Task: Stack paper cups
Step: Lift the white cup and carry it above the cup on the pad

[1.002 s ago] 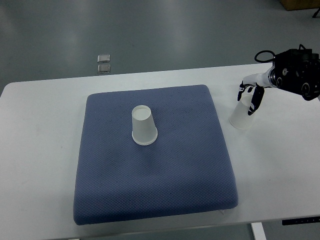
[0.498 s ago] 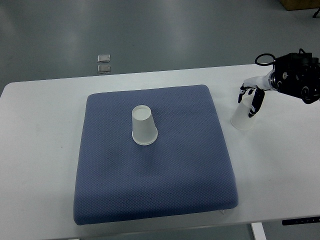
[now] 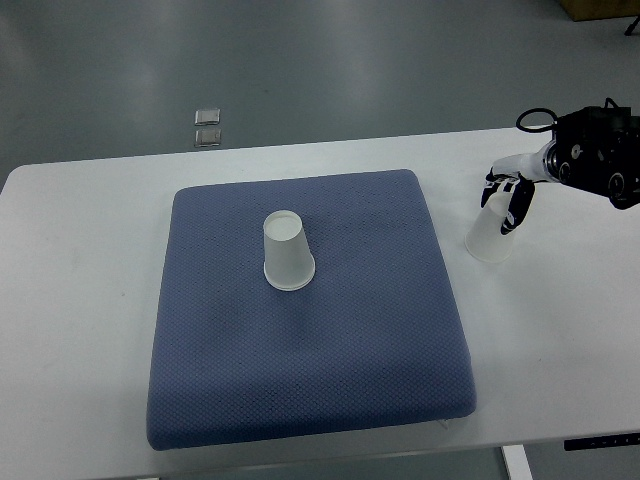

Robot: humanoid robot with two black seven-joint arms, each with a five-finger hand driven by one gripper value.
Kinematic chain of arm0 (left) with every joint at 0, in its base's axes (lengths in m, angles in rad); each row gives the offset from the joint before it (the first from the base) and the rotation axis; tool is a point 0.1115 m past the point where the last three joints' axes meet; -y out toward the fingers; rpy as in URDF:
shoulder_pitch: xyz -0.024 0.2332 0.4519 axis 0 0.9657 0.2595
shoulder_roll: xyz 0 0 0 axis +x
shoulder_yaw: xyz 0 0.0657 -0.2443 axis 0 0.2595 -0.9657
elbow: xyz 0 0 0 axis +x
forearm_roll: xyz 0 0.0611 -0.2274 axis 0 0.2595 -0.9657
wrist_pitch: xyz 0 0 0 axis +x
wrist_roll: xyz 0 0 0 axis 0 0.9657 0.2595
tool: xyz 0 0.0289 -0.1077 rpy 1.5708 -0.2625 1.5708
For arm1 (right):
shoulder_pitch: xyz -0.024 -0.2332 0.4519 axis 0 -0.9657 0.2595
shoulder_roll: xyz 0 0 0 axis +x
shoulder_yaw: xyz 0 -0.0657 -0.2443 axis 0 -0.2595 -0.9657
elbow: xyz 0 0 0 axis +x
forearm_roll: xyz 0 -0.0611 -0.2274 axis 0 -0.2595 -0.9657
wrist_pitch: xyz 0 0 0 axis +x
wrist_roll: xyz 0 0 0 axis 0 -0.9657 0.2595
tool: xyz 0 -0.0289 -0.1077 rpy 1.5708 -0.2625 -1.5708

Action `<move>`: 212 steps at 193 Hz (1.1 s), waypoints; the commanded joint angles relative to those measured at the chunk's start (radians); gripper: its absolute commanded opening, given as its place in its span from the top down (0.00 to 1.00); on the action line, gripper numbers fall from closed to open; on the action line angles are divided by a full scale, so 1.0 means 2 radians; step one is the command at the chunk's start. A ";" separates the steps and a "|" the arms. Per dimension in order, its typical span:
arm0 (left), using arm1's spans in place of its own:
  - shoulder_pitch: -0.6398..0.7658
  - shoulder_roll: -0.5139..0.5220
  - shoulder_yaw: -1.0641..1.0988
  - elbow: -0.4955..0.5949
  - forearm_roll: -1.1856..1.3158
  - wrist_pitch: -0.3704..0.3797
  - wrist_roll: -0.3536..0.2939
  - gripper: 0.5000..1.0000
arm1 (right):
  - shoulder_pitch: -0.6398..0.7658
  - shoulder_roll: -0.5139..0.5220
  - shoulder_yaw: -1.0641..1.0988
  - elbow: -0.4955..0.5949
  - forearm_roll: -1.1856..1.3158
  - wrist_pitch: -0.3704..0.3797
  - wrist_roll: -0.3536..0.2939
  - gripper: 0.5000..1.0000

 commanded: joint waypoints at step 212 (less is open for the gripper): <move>0.000 0.000 0.000 -0.005 0.000 0.000 0.000 0.00 | 0.233 -0.010 -0.019 0.107 0.000 0.072 -0.015 0.41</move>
